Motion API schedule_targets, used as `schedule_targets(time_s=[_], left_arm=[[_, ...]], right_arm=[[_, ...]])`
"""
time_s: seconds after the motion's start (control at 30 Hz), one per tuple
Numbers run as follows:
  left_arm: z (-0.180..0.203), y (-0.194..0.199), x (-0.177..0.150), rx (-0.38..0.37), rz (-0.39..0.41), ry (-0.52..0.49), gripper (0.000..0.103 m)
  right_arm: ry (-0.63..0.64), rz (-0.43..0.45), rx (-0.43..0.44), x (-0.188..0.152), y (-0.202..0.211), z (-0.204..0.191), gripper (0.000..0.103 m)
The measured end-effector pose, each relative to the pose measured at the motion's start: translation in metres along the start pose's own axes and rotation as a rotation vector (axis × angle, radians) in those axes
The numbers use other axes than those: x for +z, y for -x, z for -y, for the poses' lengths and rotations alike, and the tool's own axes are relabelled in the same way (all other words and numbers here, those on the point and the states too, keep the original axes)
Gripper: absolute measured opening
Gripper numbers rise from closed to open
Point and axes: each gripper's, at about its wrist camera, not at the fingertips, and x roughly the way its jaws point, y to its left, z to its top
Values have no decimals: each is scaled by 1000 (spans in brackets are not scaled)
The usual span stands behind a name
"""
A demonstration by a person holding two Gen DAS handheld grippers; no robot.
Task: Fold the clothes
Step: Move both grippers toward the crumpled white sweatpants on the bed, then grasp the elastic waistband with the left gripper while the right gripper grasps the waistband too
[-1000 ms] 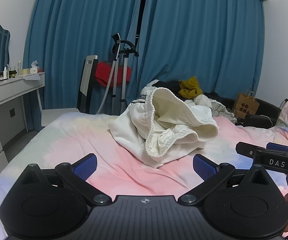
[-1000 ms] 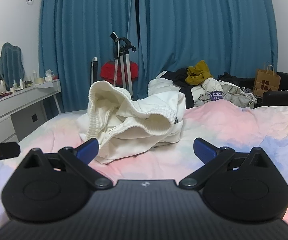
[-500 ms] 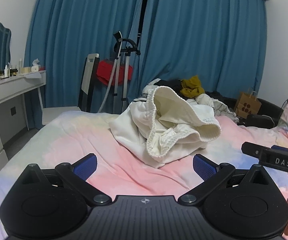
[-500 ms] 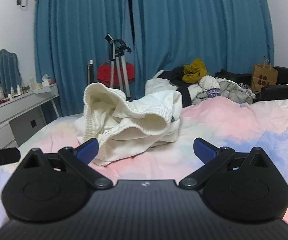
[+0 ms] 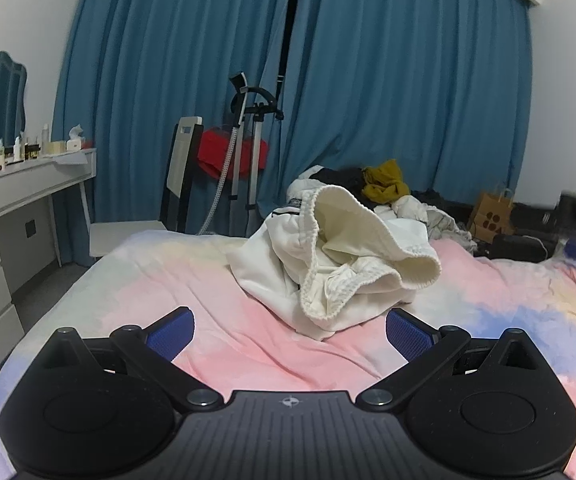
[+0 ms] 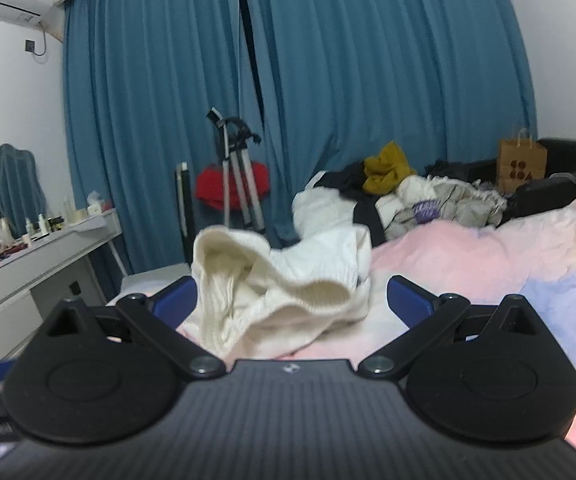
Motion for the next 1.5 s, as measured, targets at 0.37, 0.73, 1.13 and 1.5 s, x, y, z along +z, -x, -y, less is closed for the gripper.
schedule_targets(time_s=[0.37,0.73,1.13,1.5], left_arm=[[-3,14,1,23,1,19,103],[11,-45,-6,82,-58,-90,103],[75,-195,30,85,-29,-357,103],[100,-312,46,213,-71,-397,89]], right_arm=[[-52,-131,-118,25,-21,-17,103],[-49,-120,-127,-48,-31,41,103],[-32,-45,-142,-63,-64,83,103],[-110,-117,-129,-81,-105,112,103]])
